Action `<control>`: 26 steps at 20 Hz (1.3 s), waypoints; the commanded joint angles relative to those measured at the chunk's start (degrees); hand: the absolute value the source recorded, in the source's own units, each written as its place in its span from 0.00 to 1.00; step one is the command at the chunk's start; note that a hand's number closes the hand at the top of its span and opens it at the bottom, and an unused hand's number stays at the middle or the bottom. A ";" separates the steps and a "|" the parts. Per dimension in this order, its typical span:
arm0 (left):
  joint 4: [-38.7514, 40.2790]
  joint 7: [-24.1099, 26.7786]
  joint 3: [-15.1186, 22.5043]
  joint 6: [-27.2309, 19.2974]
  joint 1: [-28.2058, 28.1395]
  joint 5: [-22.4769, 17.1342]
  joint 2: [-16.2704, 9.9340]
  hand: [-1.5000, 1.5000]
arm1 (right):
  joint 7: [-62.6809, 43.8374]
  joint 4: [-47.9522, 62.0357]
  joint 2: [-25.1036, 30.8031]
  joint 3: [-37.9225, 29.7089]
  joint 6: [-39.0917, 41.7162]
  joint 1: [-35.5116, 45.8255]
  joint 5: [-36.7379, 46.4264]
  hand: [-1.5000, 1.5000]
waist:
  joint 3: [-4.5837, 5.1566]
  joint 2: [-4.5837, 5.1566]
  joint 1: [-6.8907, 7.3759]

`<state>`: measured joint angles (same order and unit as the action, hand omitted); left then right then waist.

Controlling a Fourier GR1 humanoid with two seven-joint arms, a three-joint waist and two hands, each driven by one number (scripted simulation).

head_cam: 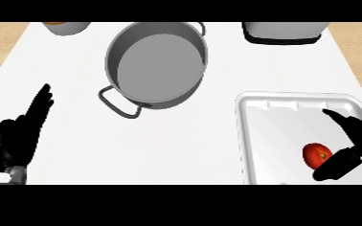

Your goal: Pick the tomato from the tray and place it in the pot

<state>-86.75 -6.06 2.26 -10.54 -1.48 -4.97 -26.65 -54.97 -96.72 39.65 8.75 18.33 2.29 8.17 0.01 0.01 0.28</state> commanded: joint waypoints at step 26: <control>-4.76 -3.56 -8.12 7.85 -2.16 6.32 5.91 0.50 | 13.69 13.18 -9.37 -5.19 8.26 0.31 17.39 1.00 | -0.02 -0.07 -0.15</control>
<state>-88.02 -8.19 -4.46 -4.06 -1.22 1.52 -20.71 -43.91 -83.65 29.85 5.14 24.51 3.93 24.88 0.40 -0.26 0.06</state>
